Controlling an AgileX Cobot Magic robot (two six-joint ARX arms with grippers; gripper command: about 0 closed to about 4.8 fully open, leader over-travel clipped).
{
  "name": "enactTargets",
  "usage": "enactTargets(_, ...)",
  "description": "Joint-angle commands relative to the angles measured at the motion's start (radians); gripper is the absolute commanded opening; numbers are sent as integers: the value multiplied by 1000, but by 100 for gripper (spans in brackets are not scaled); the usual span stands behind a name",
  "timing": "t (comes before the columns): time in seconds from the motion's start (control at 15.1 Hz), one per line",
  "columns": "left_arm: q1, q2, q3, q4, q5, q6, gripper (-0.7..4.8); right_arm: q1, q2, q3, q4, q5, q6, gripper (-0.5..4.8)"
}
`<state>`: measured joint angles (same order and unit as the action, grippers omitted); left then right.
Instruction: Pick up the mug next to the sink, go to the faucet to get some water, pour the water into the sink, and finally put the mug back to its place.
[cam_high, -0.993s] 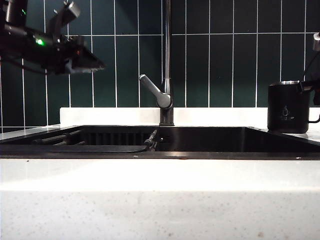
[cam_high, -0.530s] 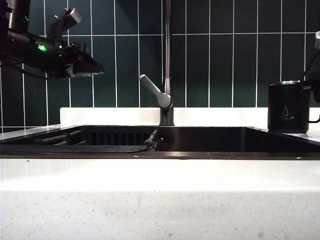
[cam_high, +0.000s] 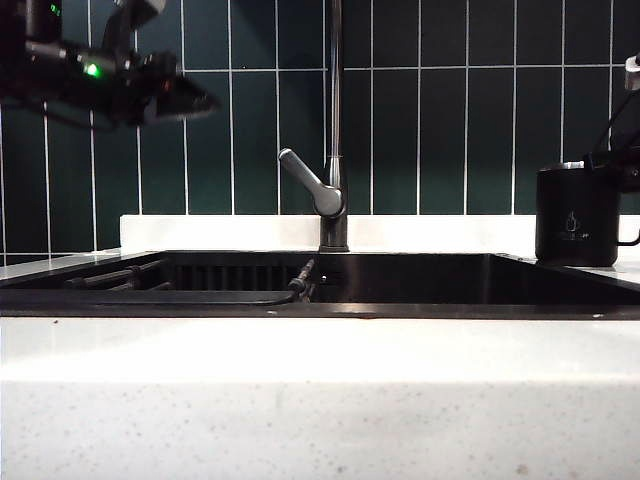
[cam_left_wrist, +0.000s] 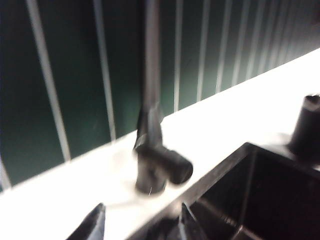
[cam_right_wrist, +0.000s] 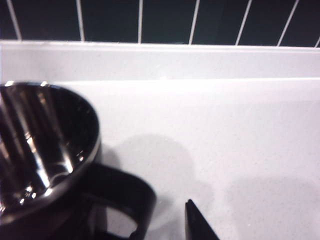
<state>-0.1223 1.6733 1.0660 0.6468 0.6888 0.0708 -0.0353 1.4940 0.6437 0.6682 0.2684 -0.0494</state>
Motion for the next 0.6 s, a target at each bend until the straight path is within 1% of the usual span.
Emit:
enactTargets(0.07, 0, 30, 48, -29, 22, -13, 185, -11, 23, 10, 18, 6, 6, 243)
enactTargets(0.26, 0, 61, 61, -32, 31, -19, 185, -21, 63, 10, 34, -1, 27, 243)
enactTargets(0.6, 0, 95, 61, -29, 34, -18, 185, -38, 143, 19, 117, -9, 27, 243)
